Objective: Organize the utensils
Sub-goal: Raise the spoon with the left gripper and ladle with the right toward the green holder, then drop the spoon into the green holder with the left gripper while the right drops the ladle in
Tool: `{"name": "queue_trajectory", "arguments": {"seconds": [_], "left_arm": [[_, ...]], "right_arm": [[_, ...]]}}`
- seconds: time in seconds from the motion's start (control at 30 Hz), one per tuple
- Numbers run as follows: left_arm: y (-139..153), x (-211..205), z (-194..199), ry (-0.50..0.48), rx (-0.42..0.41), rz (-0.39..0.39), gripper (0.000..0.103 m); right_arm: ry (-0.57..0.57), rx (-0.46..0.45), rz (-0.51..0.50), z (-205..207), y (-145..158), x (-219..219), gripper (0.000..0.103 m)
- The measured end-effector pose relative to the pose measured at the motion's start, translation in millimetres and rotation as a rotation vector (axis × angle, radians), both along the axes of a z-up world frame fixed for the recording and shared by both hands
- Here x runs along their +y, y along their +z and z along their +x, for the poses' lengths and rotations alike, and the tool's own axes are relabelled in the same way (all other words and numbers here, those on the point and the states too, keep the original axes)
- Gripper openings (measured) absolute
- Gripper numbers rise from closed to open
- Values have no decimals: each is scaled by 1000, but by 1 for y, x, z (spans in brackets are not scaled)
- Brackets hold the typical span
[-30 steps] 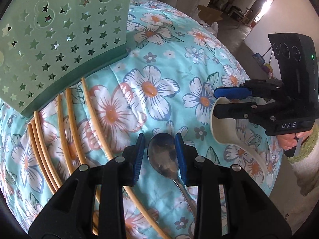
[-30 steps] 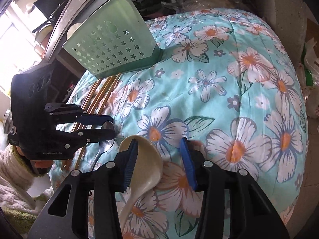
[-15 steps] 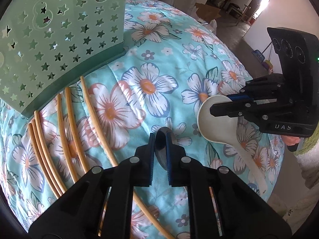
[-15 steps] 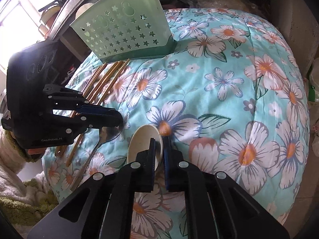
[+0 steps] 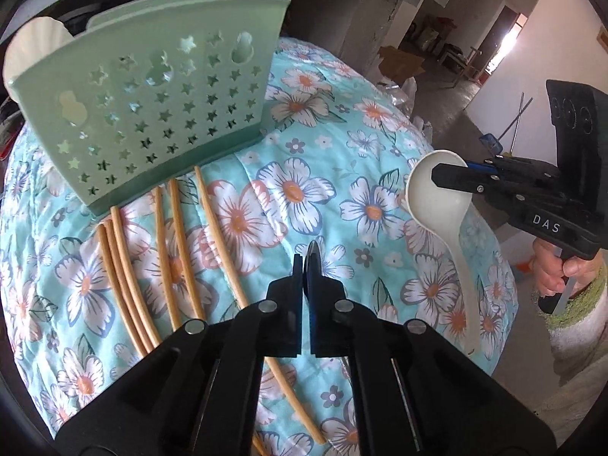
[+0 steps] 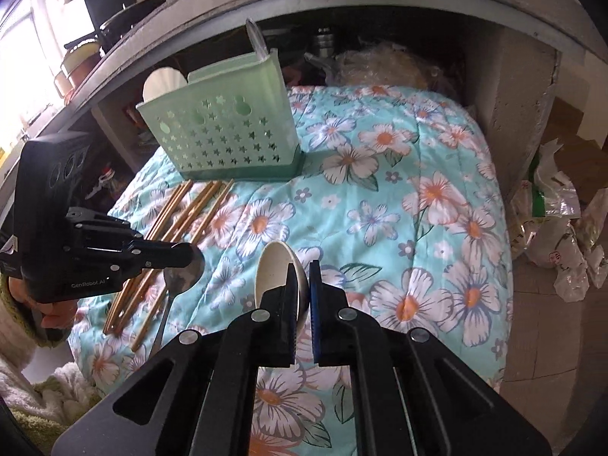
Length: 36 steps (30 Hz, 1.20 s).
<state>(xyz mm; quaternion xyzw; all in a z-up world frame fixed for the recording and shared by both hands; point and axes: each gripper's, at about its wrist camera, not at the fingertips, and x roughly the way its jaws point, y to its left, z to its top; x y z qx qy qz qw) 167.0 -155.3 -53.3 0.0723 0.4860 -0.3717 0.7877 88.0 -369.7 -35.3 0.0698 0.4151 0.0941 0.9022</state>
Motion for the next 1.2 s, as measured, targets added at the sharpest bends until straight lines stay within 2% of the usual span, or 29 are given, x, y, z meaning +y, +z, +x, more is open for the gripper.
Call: {"name": "queue_trajectory", "arguments": {"seconds": [0.23,0.4,0.67,0.77,0.97,1.1,1.2], "left_arm": [[55,42,-2,109,-122,-94,2],[93,70,-1,190,-216,-178,2],[141,109,11,319,-334,-304,2],[164,120,18,376,-402,-342,2],[197,128,34,476,-564,-360,2],[207,128,52,523,-658,-317,2],[201,124,68,543,-694,-266,2]], "right_arm": [[-105,-140,2,-7,38,-5,6],[-153,-221,42,-9,61,-5,6],[-168,-292,66,-7,88,3,6],[-165,-315,62,-4,97,7,6],[-156,-344,45,0,107,18,6],[-151,-333,37,4,105,21,6],[-150,-316,34,8,100,22,6]]}}
